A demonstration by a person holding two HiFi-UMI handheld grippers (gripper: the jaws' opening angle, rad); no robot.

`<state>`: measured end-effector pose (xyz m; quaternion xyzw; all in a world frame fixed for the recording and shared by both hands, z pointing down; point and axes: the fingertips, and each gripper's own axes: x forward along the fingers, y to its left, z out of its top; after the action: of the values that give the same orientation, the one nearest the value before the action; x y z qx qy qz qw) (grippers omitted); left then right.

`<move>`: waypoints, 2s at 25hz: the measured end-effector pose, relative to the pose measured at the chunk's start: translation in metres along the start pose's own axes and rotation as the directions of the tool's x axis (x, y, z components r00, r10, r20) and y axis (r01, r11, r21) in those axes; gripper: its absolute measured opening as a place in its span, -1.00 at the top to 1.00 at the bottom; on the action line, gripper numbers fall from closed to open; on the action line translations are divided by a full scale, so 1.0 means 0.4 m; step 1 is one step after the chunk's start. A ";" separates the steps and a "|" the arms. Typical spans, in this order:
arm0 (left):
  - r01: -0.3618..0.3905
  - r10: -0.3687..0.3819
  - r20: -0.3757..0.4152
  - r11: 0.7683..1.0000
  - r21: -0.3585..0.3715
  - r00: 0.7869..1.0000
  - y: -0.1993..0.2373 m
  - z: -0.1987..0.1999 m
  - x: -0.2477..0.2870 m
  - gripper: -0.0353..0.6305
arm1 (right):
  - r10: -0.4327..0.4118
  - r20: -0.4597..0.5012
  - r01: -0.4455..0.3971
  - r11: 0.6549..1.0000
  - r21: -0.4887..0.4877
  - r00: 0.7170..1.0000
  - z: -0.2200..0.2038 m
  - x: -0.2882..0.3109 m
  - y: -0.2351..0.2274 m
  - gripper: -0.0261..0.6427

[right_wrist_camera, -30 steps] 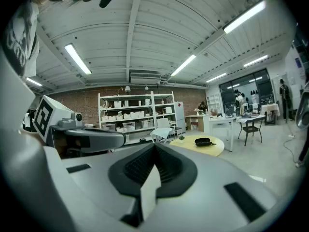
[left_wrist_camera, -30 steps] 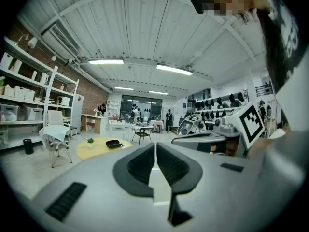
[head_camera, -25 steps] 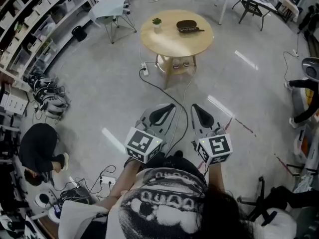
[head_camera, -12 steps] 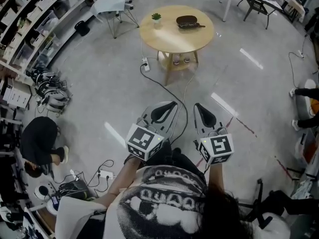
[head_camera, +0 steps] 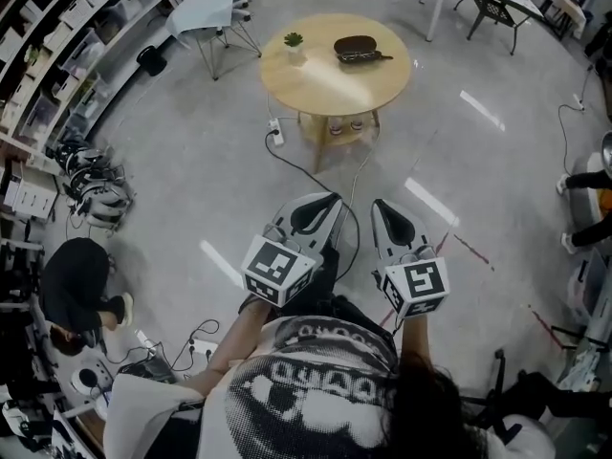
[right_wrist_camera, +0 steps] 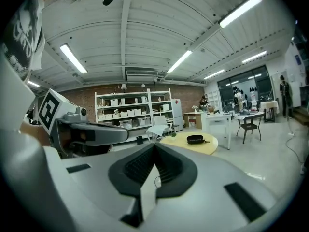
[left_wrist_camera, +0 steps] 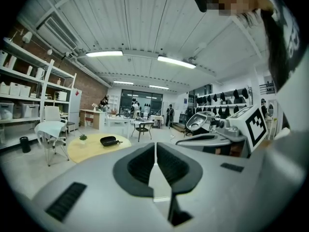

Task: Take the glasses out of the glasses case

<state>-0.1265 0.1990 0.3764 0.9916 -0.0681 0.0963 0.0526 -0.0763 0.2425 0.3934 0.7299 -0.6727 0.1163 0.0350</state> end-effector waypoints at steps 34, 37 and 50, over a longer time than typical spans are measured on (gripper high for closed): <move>0.114 -0.115 0.000 0.991 -0.065 0.993 0.634 0.106 0.431 0.83 | -0.098 -0.158 0.094 0.995 -0.032 0.983 0.127 0.669 -0.239 0.93; 0.109 -0.108 0.008 0.992 -0.069 0.994 0.647 0.110 0.434 0.83 | -0.087 -0.172 0.080 0.996 -0.044 0.981 0.123 0.684 -0.242 0.93; 0.038 -0.039 -0.011 0.995 -0.095 0.999 0.726 0.114 0.550 0.83 | 0.007 -0.183 -0.016 0.999 -0.048 0.983 0.151 0.823 -0.352 0.93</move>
<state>0.0535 -0.1201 0.4021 0.9885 -0.0533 0.0980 0.1018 0.0927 -0.0775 0.4211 0.7110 -0.6736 0.1666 0.1140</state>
